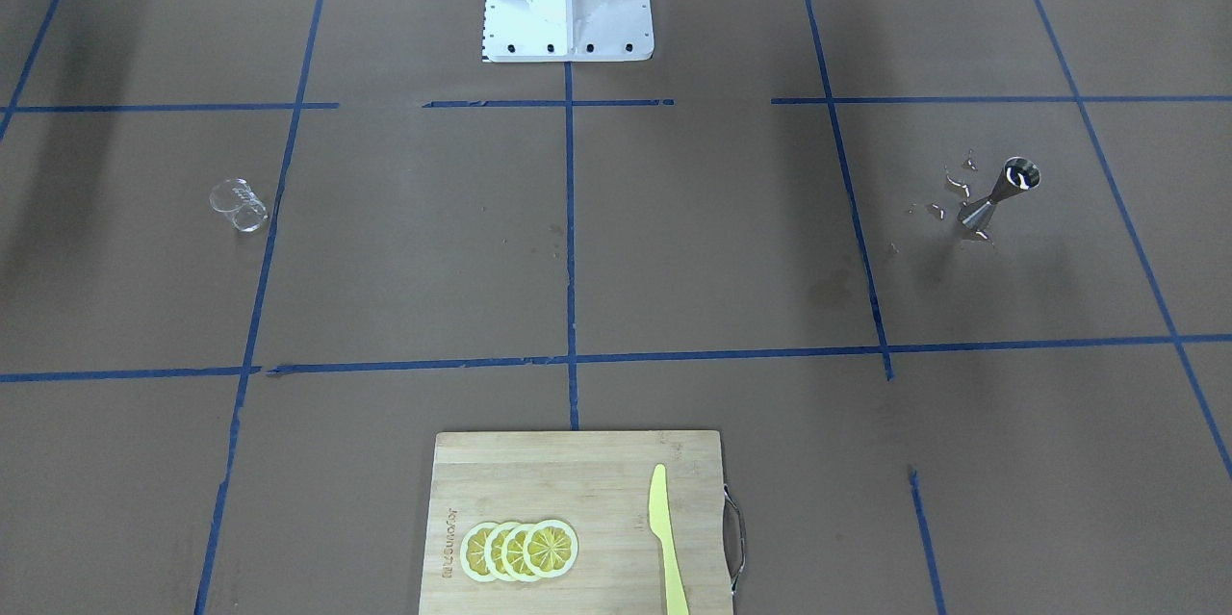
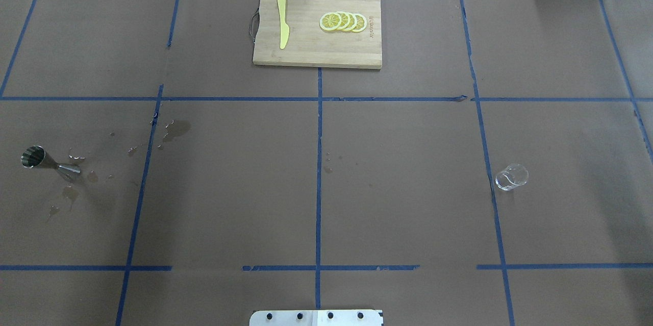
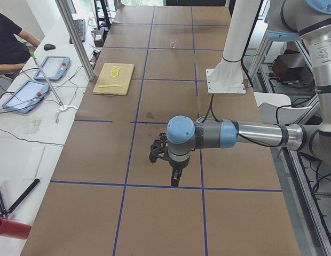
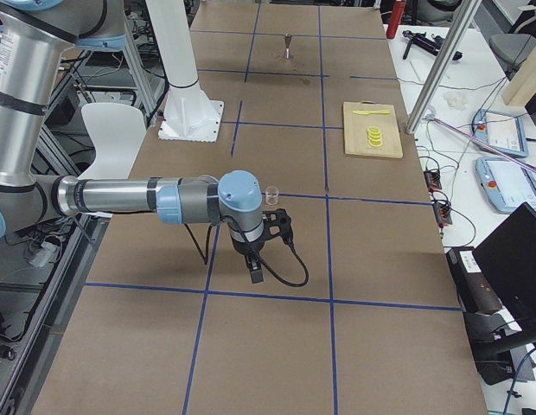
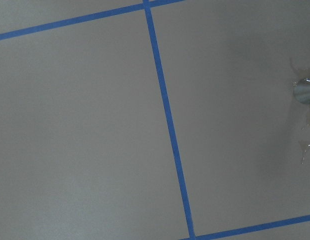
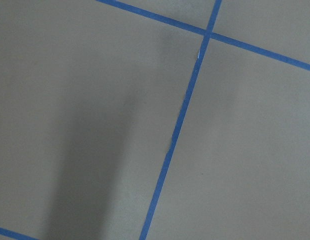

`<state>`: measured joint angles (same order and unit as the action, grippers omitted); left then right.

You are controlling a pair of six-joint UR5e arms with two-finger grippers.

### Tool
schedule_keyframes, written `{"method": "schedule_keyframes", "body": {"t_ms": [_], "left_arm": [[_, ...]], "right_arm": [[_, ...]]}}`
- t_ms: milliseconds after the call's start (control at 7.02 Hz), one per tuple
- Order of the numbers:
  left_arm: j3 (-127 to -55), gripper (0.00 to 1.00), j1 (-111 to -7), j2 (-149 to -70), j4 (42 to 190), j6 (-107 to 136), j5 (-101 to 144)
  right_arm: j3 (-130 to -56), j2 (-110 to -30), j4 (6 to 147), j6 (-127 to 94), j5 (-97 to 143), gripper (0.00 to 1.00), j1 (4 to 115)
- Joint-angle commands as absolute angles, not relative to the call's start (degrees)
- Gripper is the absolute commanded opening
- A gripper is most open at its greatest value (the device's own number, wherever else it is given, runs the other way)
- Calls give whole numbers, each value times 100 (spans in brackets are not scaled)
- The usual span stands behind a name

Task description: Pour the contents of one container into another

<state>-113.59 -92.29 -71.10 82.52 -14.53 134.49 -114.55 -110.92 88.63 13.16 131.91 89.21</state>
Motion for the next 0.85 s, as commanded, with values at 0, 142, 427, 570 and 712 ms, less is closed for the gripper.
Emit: {"method": "schedule_keyframes", "body": {"t_ms": [0, 142, 427, 570, 712], "left_arm": [[-11373, 100, -9237, -7110, 8227, -1424, 13456], [-11382, 100, -9272, -7110, 8235, -1424, 13456], [-11382, 100, -9272, -7110, 8235, -1424, 13456], [-11382, 100, -9272, -7110, 8235, -1424, 13456], [-11382, 100, -9272, -7119, 8235, -1424, 13456]], "right_arm": [[-11452, -11092, 8868, 1327, 13034, 100, 8921], [-11443, -11092, 8877, 1292, 13104, 100, 8921], [-11443, -11127, 8886, 1248, 13261, 100, 8912], [-11443, -11127, 8877, 1213, 13289, 100, 8912], [-11443, -11127, 8877, 1213, 13359, 100, 8912]]}}
